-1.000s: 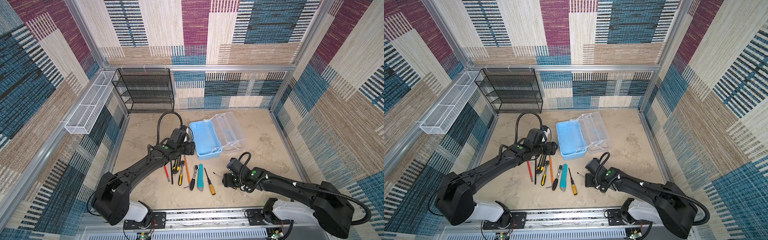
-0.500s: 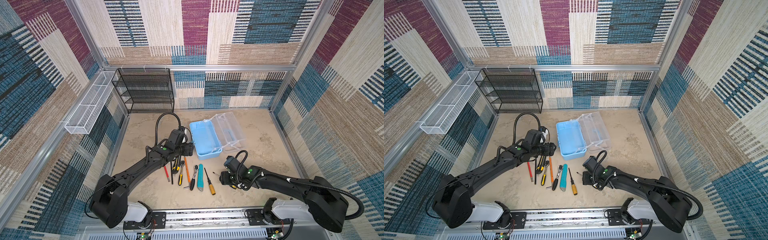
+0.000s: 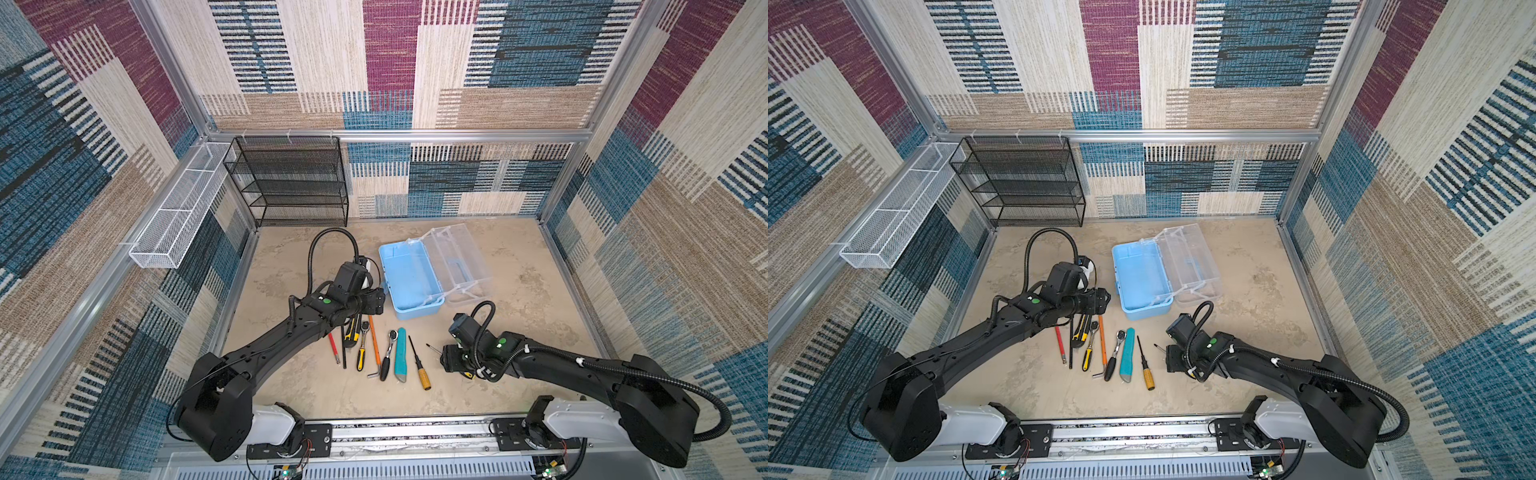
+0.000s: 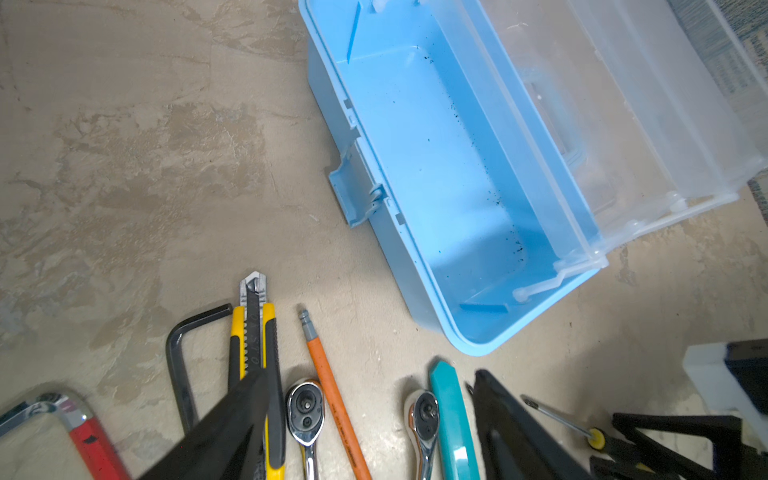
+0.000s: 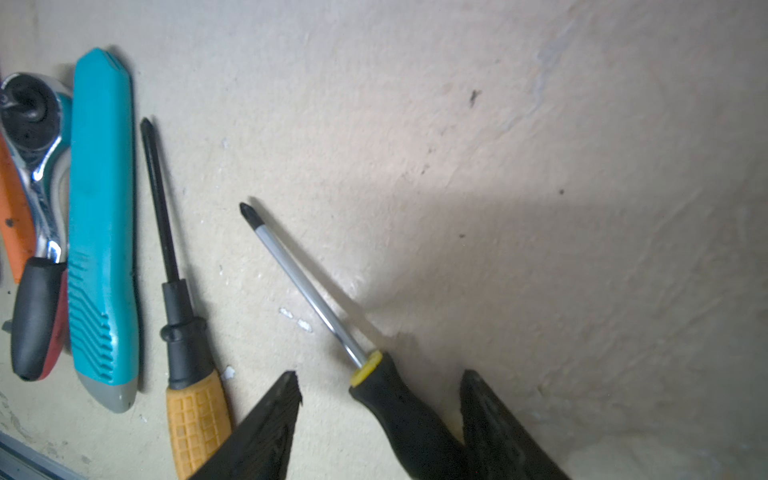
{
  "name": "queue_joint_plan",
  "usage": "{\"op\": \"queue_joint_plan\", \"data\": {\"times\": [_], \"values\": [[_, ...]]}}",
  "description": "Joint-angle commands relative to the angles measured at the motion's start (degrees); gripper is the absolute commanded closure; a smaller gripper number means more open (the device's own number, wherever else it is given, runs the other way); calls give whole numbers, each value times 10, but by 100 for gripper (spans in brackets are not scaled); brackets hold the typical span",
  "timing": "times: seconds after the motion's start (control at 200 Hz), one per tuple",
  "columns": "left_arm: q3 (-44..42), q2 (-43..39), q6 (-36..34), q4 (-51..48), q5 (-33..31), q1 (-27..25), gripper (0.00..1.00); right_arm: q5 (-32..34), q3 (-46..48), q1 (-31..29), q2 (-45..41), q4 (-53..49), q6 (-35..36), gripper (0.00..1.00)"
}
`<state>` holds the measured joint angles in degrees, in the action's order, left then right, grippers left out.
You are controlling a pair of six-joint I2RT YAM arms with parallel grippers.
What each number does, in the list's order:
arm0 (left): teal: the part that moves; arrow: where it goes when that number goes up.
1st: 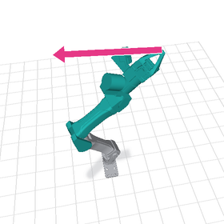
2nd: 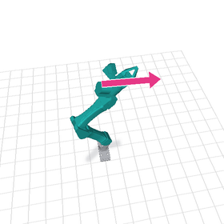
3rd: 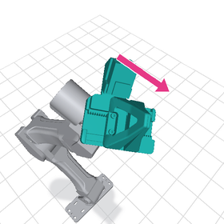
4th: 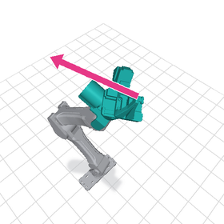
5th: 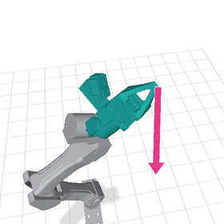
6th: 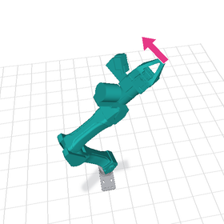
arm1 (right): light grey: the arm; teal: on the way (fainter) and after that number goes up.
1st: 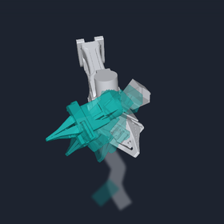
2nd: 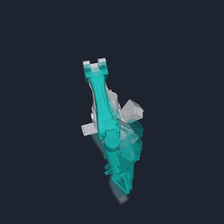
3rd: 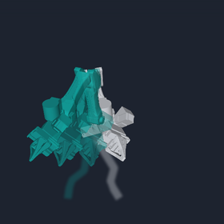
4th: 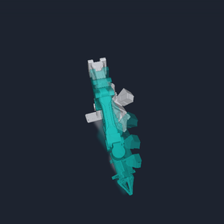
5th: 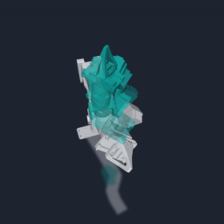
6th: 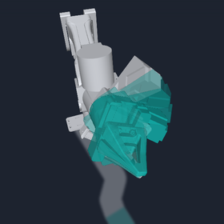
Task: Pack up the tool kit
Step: 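Lower the right gripper over the black-and-yellow screwdriver handle, then close the right gripper on the black-and-yellow screwdriver handle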
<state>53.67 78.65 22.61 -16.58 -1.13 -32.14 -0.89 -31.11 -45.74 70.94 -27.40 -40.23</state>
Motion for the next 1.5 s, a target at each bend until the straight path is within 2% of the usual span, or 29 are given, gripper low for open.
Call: {"op": "queue_joint_plan", "data": {"times": [0.0,0.691,1.032,1.493], "values": [[-4,-3,14,17,8,1,20,-12,1,-1,0,-60,1,36],[-18,-13,18,23,10,2,20,-15,-13,-1,26,-73,4,48],[-5,-3,17,20,7,3,20,-1,-31,-1,60,-78,16,61],[-6,-4,18,19,4,7,20,7,-21,-1,62,-41,-9,70]]}}
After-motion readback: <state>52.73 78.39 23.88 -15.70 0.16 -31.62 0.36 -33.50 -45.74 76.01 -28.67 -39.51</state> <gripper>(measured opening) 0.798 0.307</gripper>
